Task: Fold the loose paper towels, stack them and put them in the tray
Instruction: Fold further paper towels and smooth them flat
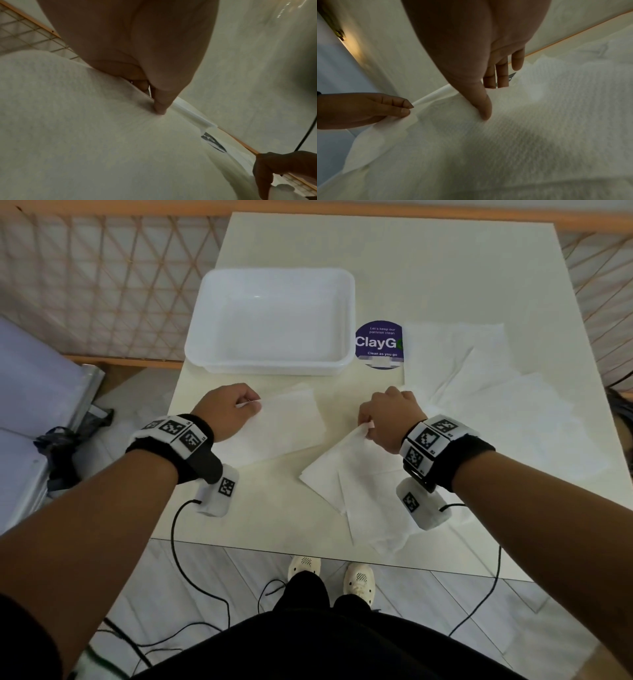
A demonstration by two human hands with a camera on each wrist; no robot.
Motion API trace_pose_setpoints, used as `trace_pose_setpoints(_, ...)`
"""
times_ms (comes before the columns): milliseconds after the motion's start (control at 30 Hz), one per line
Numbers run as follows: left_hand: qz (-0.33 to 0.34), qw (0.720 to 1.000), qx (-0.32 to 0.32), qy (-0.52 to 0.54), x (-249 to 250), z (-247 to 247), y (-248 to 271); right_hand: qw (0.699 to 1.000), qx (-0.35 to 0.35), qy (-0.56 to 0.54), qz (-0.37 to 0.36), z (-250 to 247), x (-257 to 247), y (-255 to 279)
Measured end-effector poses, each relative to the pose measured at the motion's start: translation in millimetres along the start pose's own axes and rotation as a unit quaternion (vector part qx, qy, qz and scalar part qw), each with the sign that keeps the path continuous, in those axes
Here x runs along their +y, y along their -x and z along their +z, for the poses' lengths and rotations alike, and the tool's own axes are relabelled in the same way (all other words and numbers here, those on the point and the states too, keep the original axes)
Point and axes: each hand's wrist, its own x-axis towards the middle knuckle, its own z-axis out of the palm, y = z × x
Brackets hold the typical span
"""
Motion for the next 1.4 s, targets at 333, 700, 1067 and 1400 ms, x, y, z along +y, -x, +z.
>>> trace_pose_setpoints(333,-0.019,0.992,0.067,-0.104,-11,18,-9,0.995,0.055,-0.077,0.031,5,4,7)
trace_pose_setpoints(700,0.172,0.985,-0.031,0.006,71,73,23,0.987,0.026,-0.112,0.116,34,32,57)
trace_pose_setpoints(1067,0.151,0.982,-0.016,-0.113,98,111,11,0.935,0.060,-0.217,0.274,46,47,77)
trace_pose_setpoints(1400,0.152,0.986,0.058,-0.048,102,96,21,0.884,0.122,-0.371,0.259,41,77,88)
